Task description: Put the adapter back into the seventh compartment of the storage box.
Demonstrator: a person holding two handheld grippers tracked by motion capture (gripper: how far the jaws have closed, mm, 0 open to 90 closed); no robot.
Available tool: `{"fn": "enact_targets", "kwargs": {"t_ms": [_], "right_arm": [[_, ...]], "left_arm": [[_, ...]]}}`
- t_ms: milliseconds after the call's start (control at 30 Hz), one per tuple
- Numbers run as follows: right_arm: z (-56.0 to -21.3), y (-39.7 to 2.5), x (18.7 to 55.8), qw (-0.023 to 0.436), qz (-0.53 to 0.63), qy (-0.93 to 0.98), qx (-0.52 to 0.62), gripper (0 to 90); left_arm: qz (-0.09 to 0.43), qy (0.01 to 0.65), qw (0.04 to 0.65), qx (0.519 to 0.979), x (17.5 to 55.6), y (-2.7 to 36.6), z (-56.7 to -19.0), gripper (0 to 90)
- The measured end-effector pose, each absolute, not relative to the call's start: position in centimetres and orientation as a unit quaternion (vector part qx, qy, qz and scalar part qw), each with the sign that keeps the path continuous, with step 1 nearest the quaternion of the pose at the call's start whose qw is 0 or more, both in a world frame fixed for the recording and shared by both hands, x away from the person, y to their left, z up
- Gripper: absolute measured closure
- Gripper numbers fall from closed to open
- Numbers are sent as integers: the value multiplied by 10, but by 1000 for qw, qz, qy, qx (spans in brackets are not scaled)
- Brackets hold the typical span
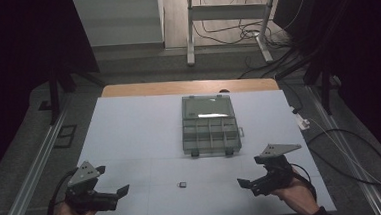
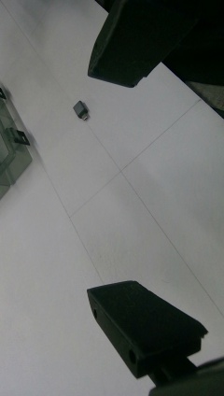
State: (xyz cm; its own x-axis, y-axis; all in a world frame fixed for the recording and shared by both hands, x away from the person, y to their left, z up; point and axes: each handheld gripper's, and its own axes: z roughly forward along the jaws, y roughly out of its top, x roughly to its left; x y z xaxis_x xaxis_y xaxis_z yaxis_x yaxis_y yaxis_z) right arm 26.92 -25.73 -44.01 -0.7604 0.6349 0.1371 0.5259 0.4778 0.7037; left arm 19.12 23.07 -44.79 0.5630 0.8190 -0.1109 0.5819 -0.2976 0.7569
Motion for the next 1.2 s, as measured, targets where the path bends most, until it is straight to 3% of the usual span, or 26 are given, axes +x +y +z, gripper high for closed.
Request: {"fn": "enact_targets", "kwargs": {"t_ms": [1200], "right_arm": [[-459,-177,291,35,360,890,277,0]], "left_arm": [[149,452,392,787,192,232,-448,0]]}}
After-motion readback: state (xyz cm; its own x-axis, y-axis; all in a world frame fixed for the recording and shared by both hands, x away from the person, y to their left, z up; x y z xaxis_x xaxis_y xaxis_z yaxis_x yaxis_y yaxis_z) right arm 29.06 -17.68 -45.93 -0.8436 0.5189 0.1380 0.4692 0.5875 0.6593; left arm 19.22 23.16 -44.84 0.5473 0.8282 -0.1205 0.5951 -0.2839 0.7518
